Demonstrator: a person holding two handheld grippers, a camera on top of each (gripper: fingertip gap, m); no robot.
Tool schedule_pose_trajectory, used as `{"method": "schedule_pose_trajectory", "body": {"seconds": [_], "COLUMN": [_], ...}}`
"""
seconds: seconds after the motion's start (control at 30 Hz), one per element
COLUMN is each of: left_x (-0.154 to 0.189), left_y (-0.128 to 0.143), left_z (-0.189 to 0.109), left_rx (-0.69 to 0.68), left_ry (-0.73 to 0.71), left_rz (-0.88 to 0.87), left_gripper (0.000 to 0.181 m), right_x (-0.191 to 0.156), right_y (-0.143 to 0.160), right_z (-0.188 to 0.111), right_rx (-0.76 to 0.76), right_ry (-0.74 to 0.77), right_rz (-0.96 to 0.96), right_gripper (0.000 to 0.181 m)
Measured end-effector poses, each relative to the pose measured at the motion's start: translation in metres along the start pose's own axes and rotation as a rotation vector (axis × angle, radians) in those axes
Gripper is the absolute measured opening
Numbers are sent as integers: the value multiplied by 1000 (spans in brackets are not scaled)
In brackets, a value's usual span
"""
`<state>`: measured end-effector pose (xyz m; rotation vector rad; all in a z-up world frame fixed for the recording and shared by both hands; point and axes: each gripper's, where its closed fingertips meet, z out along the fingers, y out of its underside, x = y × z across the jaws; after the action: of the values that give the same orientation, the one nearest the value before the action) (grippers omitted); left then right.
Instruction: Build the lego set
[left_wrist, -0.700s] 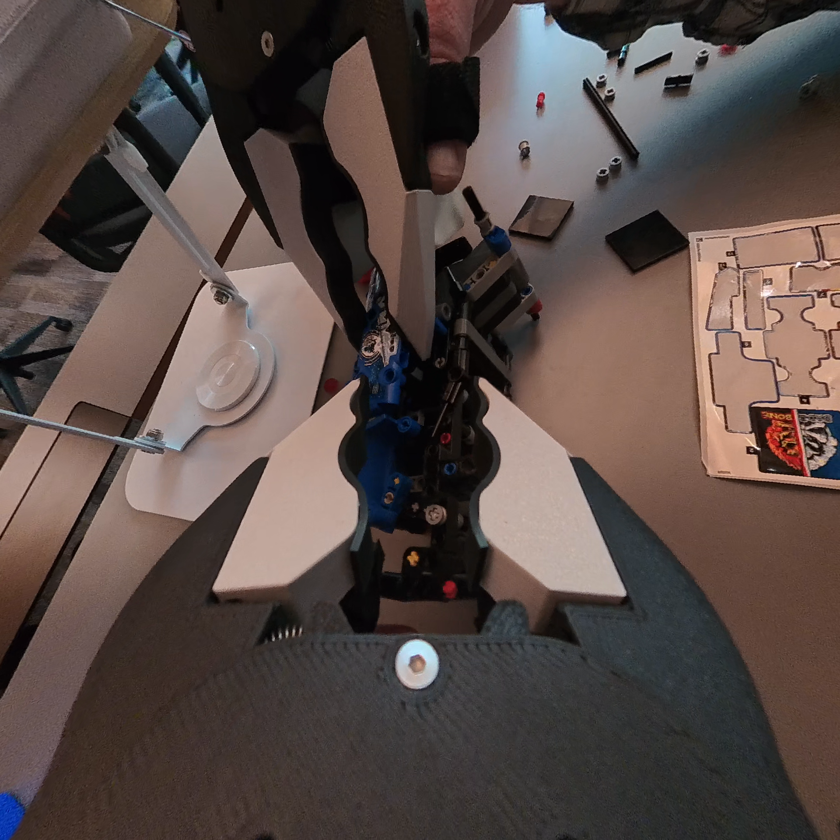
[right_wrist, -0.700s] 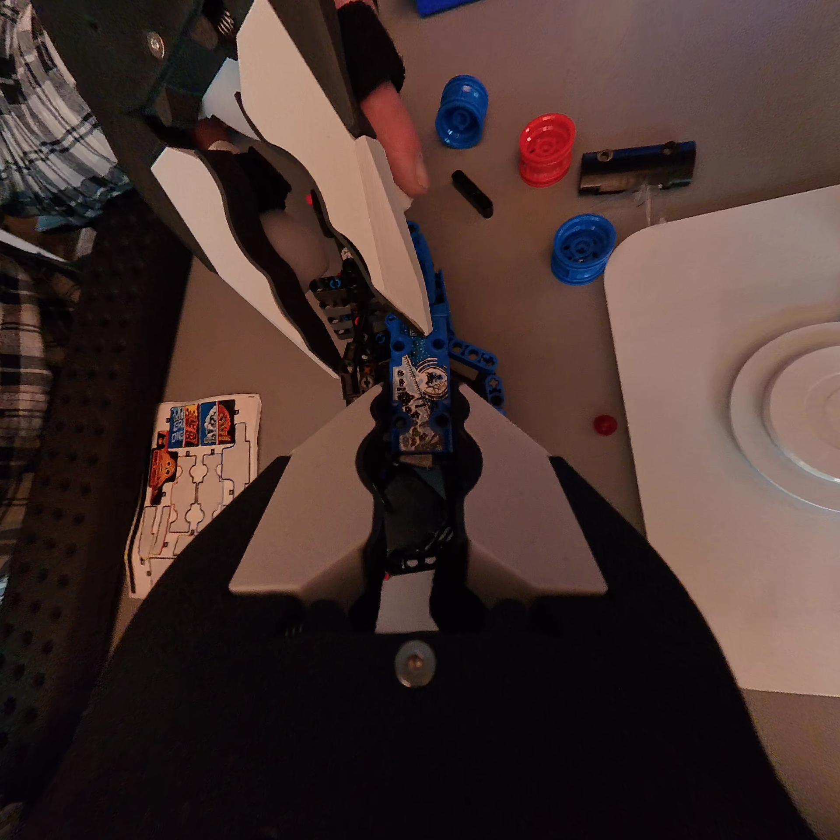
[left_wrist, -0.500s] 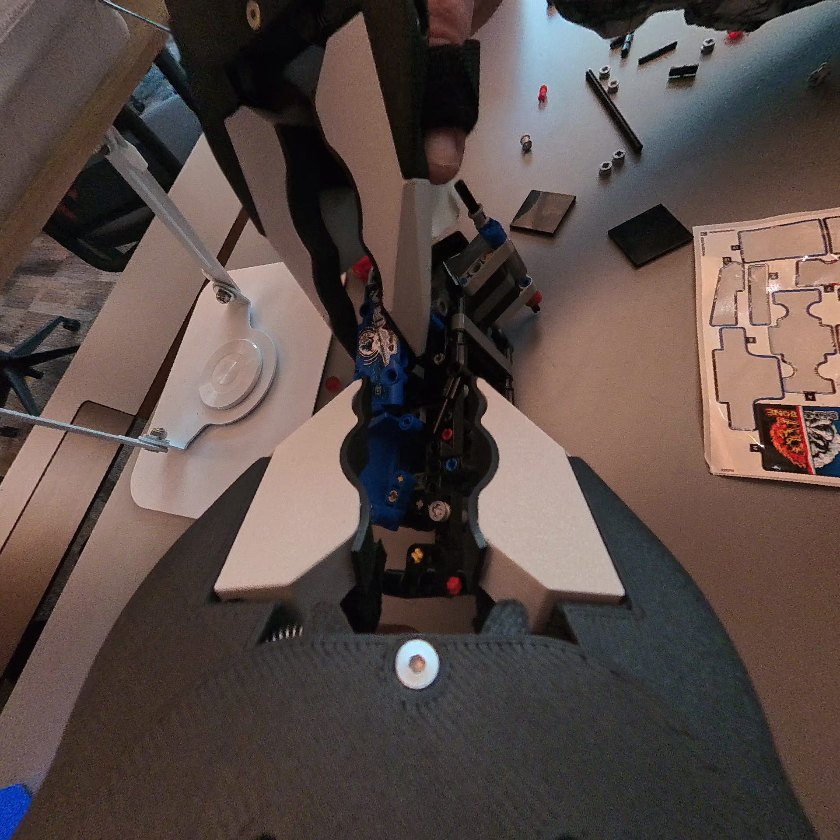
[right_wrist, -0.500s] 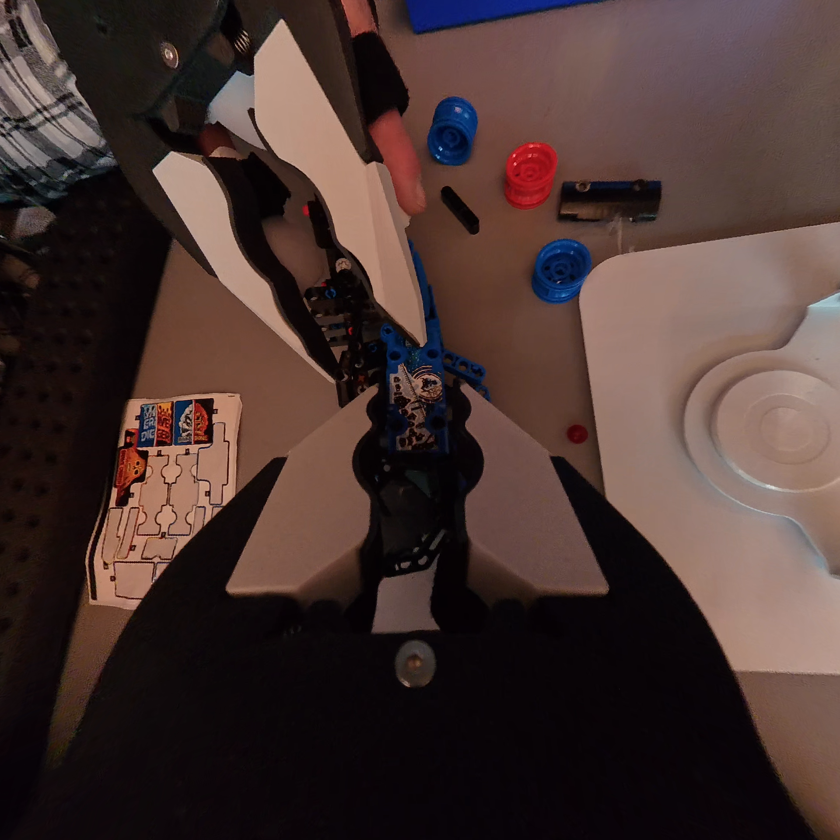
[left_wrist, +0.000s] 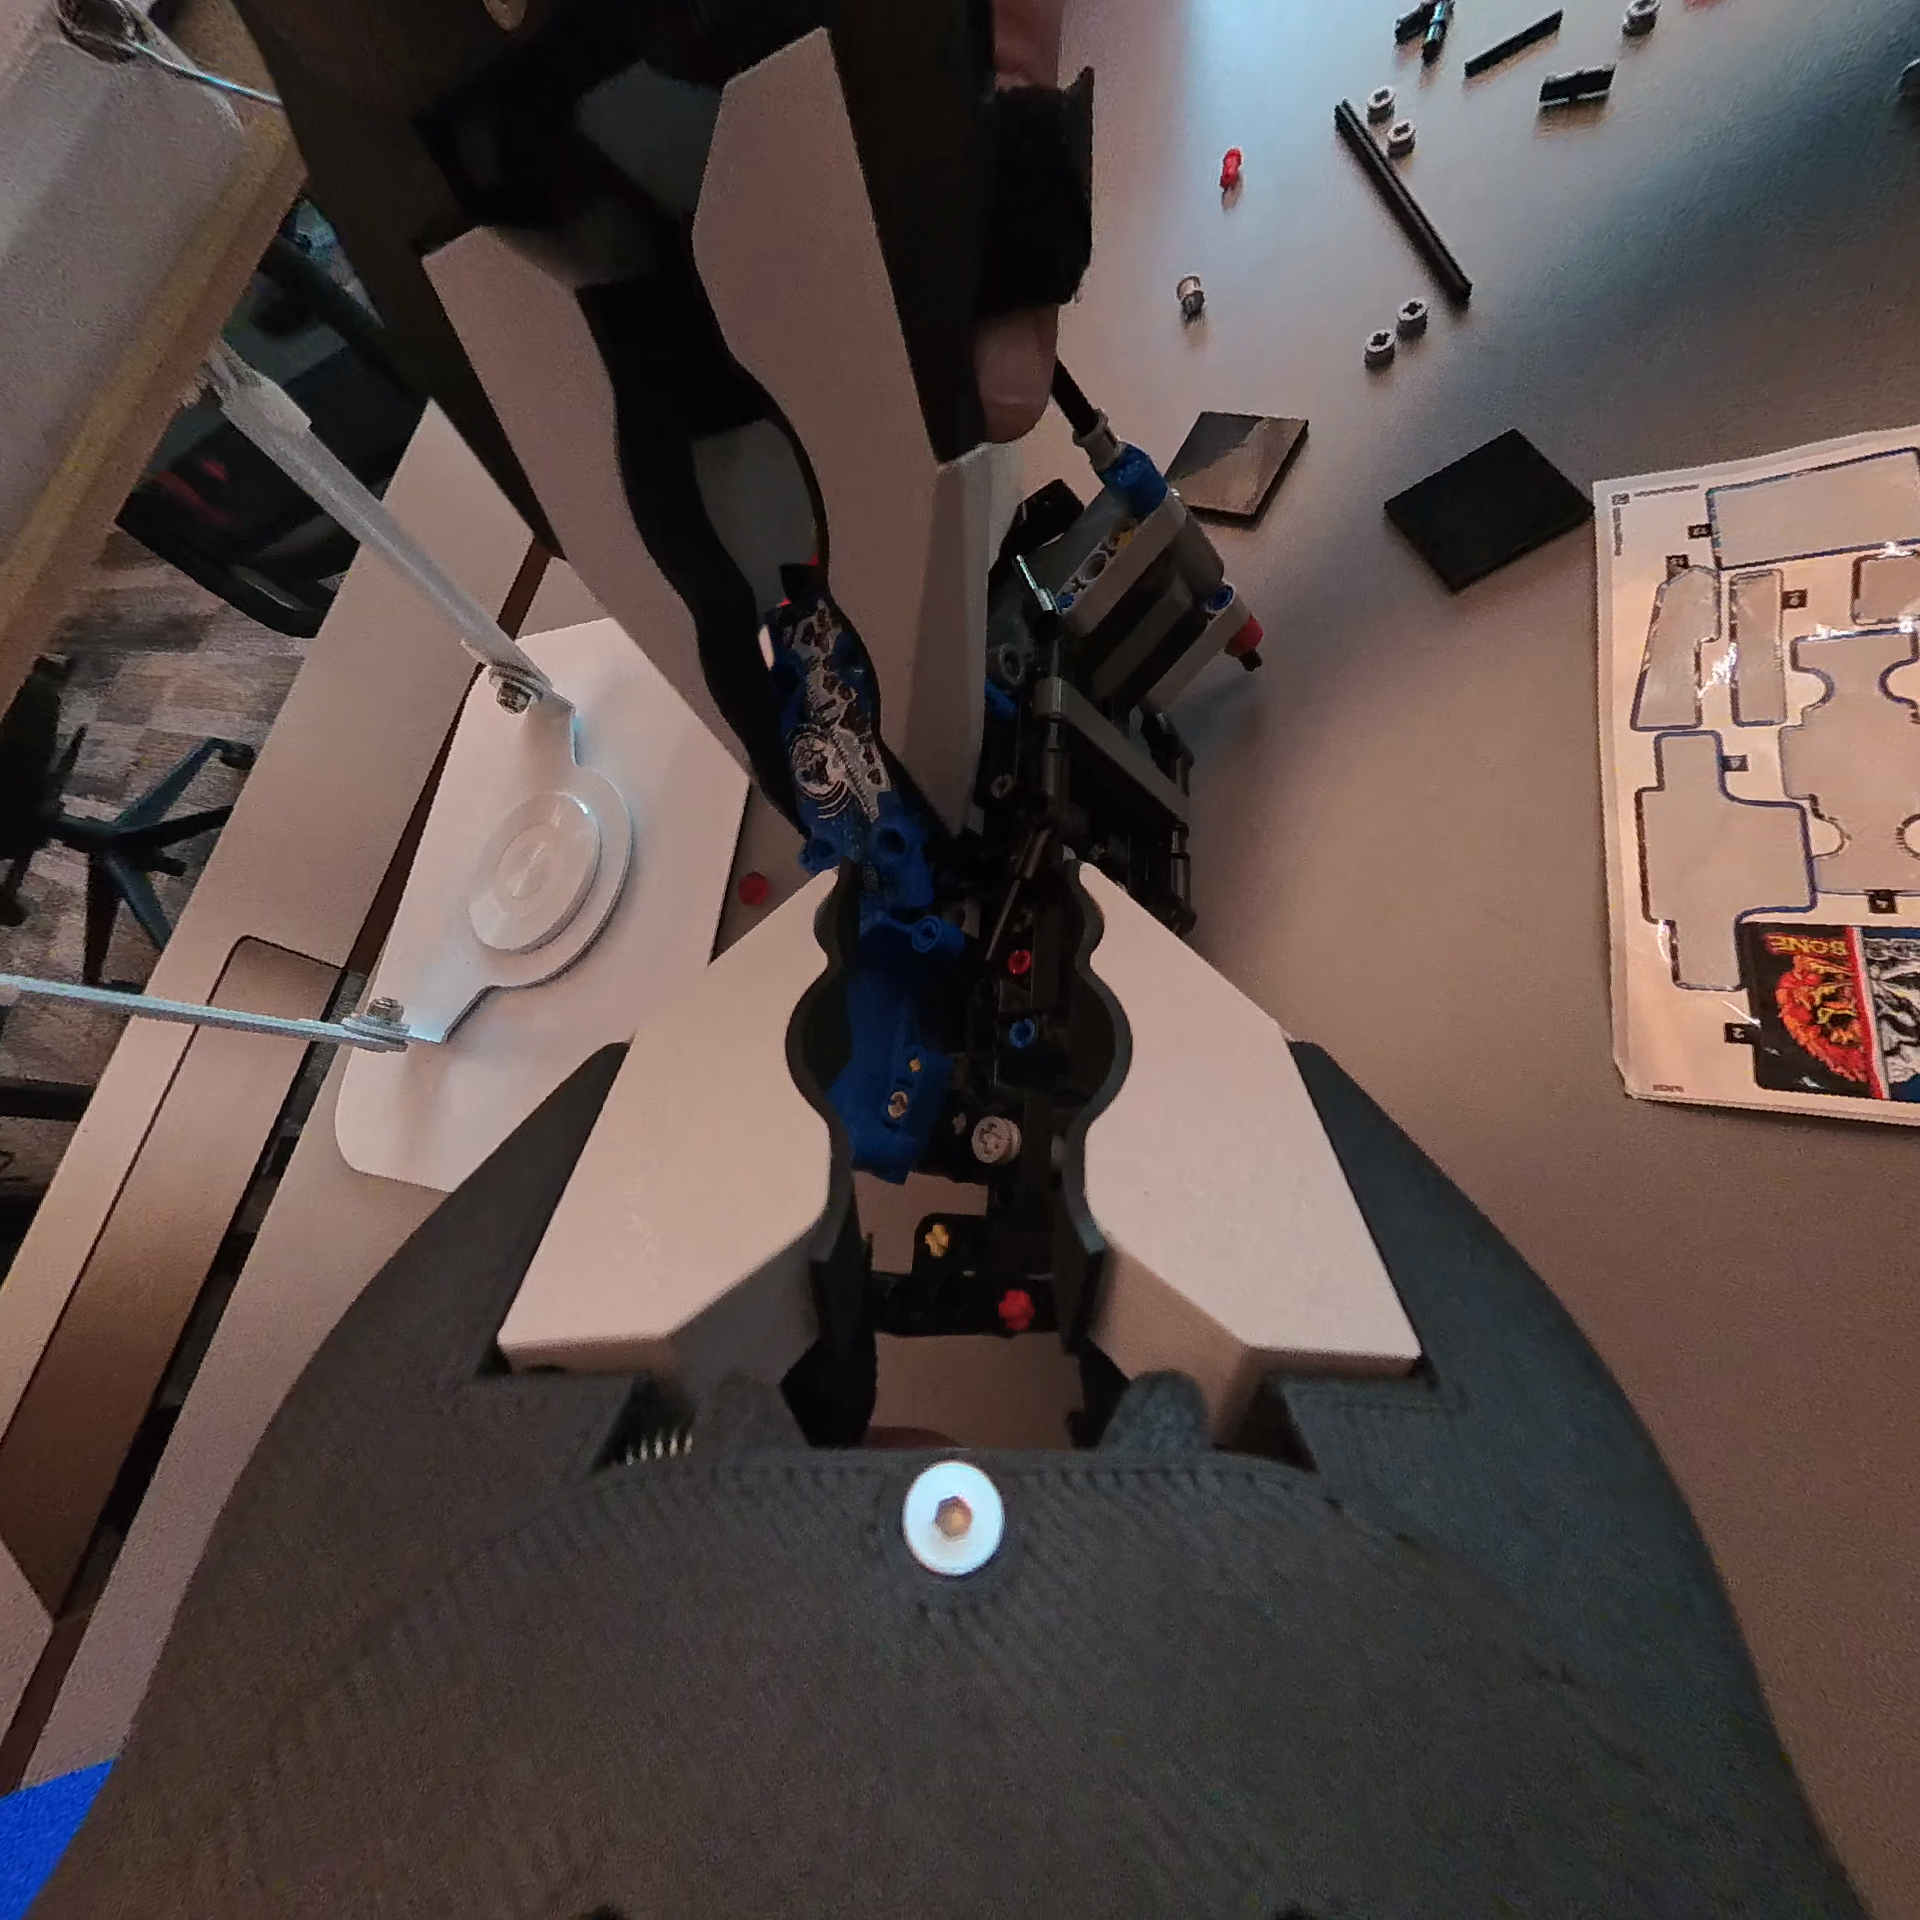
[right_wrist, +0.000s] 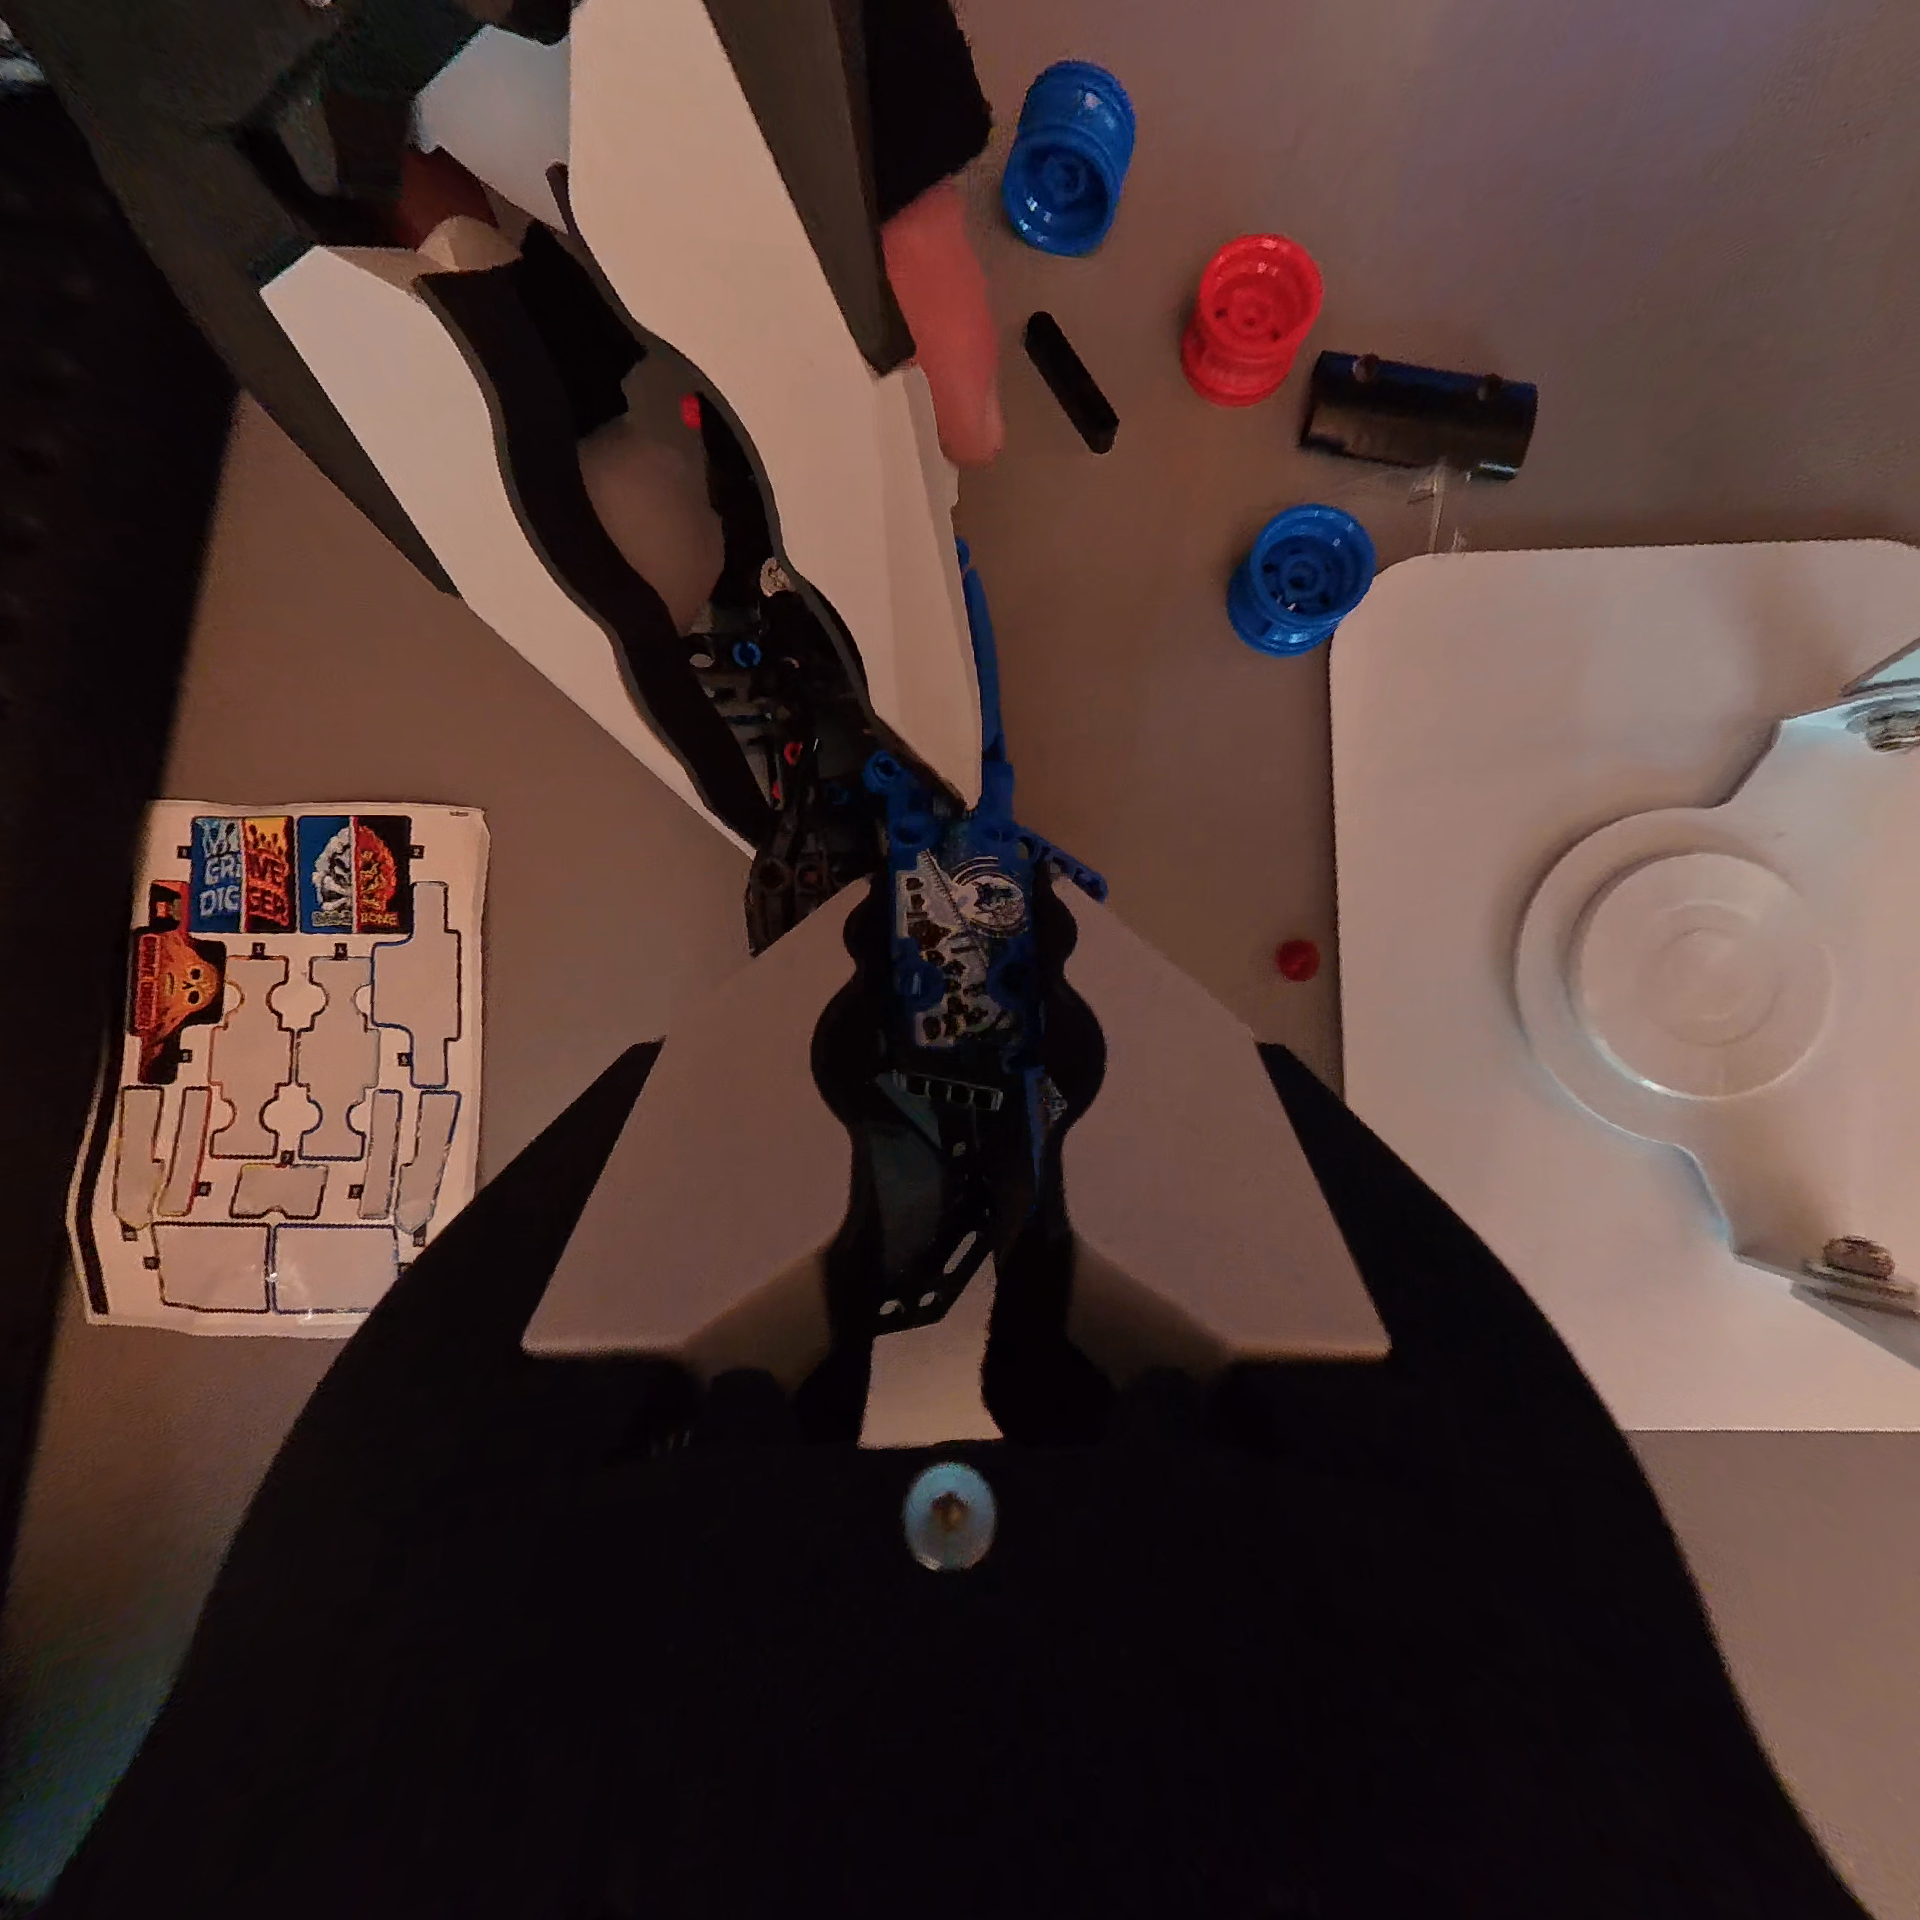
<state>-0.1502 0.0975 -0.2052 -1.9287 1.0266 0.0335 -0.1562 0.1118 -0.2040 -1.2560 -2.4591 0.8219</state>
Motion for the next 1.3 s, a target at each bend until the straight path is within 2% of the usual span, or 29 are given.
{"method": "schedule_pose_trajectory", "body": {"seconds": [0.17,0.4,0.53,0.87,1.07,1.3], "left_x": [1,4,3,4,0,-4], "left_y": [-3,-2,-2,-6,-3,-9], "left_z": [0,2,2,4,2,-6], "left_rx": [1,-20,-29,-24,-10,69], "left_ry": [-8,-9,-25,-38,-9,56], "left_rz": [17,36,53,49,-46,-157], "left_gripper": [42,38,39,44,64,51], "right_x": [-5,-2,-3,-6,-5,-5], "right_y": [6,0,6,13,17,14], "right_z": [1,-16,-11,-8,-2,-8], "right_rx": [40,9,-32,50,75,142], "right_ry": [-103,18,44,-73,-224,-337], "right_rz": [111,-5,-30,68,187,274], "right_gripper": [25,25,24,24,24,24]}}
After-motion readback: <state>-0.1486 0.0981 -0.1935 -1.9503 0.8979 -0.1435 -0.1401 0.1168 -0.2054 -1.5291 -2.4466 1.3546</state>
